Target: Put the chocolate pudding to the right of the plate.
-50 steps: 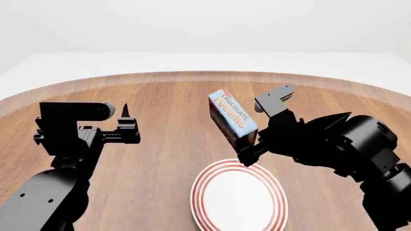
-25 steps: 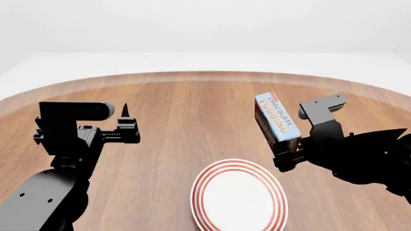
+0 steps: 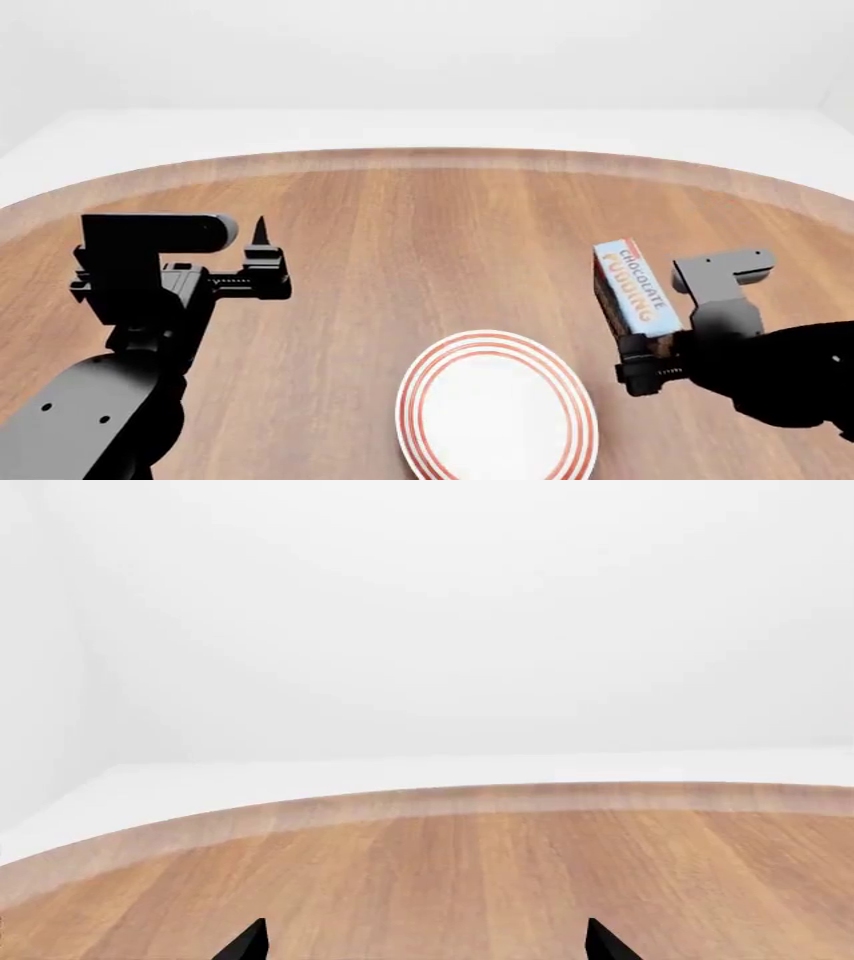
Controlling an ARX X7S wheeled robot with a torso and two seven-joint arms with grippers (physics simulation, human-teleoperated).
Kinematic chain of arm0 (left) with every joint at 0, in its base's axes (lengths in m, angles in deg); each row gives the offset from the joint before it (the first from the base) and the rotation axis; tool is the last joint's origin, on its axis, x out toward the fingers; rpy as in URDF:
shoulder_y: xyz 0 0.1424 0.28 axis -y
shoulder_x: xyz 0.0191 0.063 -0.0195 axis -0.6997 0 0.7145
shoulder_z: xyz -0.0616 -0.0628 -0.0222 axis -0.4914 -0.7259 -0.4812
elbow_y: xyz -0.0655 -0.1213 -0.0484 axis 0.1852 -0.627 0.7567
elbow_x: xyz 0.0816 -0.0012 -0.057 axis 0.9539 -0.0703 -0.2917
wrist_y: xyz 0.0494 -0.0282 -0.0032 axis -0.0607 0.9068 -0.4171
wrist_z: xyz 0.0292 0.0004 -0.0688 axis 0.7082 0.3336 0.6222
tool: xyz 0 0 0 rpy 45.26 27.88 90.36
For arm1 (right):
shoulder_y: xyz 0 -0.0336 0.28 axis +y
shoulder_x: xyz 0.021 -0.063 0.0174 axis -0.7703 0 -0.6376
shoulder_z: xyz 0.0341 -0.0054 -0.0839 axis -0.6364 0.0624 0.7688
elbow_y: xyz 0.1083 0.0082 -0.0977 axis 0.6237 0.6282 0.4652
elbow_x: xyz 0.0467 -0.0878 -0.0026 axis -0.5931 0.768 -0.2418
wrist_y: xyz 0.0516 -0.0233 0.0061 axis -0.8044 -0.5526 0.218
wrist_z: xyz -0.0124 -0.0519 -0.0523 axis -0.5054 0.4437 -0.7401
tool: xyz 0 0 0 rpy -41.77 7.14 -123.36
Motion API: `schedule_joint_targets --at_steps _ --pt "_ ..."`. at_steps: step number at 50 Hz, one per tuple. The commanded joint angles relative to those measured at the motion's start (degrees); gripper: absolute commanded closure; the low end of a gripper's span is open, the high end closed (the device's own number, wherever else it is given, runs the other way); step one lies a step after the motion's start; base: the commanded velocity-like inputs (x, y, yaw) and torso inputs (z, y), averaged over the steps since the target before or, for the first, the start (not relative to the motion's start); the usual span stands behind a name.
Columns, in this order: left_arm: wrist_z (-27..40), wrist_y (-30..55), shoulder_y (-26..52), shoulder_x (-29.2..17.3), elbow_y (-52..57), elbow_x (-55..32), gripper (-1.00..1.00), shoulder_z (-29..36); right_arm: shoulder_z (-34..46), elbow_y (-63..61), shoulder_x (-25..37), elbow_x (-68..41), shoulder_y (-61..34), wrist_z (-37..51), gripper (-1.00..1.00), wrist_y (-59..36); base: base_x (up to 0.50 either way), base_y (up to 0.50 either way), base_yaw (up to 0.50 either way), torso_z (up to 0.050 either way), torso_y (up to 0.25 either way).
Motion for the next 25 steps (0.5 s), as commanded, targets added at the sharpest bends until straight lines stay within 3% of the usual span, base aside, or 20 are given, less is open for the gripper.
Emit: schedule_joint_targets --at_steps 1,25 --pt "0.19 -0.05 -0.11 -0.22 0.10 -0.26 -1.00 -0.11 0.57 4.54 -0.07 1.87 1.78 -0.82 1.00 1.04 0.00 0.00 0.00 0.000 0.000" --pt "0.49 -0.55 -0.01 -0.36 -0.51 -0.48 -1.00 0.47 -6.20 -5.40 7.89 -7.72 13.73 6.24 1.00 2.69 0.00 0.00 0.00 0.000 0.000"
